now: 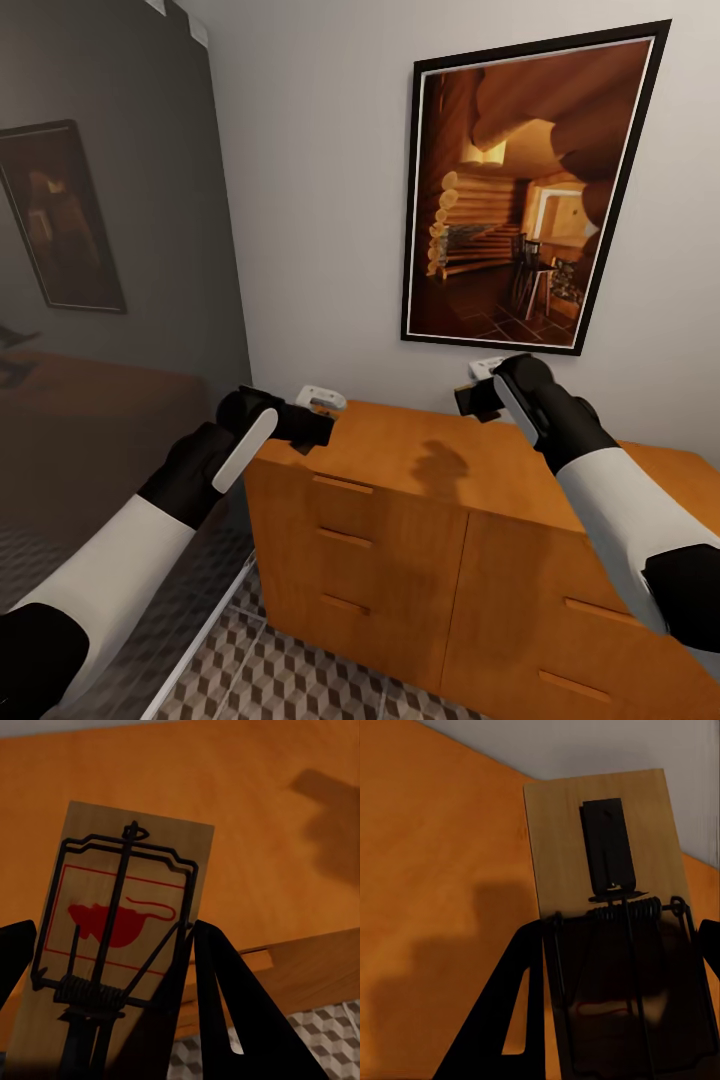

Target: Take the four mousetraps from the cabinet in the bathroom and place them on the bathroom floor. Make sure all four end up on the same floor surface, and ensure that at least two of them are either under or directly next to the same bathroom sink.

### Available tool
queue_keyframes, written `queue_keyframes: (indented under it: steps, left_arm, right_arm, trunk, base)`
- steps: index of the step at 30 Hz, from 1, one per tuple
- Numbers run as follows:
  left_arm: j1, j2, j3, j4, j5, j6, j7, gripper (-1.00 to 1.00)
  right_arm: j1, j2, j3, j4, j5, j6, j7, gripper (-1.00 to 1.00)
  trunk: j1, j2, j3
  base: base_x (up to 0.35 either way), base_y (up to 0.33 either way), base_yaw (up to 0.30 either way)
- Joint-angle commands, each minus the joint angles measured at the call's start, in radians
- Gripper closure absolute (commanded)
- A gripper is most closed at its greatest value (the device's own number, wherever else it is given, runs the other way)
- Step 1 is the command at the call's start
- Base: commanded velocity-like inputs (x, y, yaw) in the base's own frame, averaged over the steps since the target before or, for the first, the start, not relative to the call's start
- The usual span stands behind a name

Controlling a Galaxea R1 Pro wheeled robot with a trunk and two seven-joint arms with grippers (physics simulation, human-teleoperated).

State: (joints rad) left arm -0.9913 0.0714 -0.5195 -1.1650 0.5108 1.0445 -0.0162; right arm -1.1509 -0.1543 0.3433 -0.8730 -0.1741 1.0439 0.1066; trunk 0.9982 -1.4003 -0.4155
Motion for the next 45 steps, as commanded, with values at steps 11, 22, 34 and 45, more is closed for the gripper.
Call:
queue_keyframes:
  steps: [11, 22, 34, 45]
  left_arm:
    - [-0.001, -0.029, -0.002, 0.013, -0.005, 0.003, -0.002, 1.00]
    - [-0.001, -0.043, -0.002, 0.070, -0.005, 0.002, -0.002, 1.00]
    - [-0.001, -0.043, -0.002, 0.092, -0.007, 0.003, -0.002, 1.00]
    - [-0.001, -0.042, -0.002, 0.053, -0.020, 0.002, -0.002, 1.00]
  right_arm:
    - [0.000, -0.014, 0.003, 0.028, -0.008, 0.003, -0.003, 1.00]
    - [0.000, -0.024, 0.003, 0.032, -0.007, 0.003, -0.003, 1.00]
    - [0.000, -0.029, 0.003, 0.032, -0.008, 0.003, -0.001, 1.00]
    - [0.000, -0.030, 0.003, 0.036, -0.010, 0.003, -0.001, 1.00]
  trunk:
    - [0.000, -0.001, 0.002]
    - [0.000, -0.001, 0.006]
    - [0.000, -0.001, 0.012]
    - [0.000, -0.001, 0.012]
  base:
    - [0.000, 0.000, -0.162]
    - [0.000, 0.000, -0.277]
    - [-0.066, 0.000, -0.245]
    - [-0.334, 0.000, -0.015]
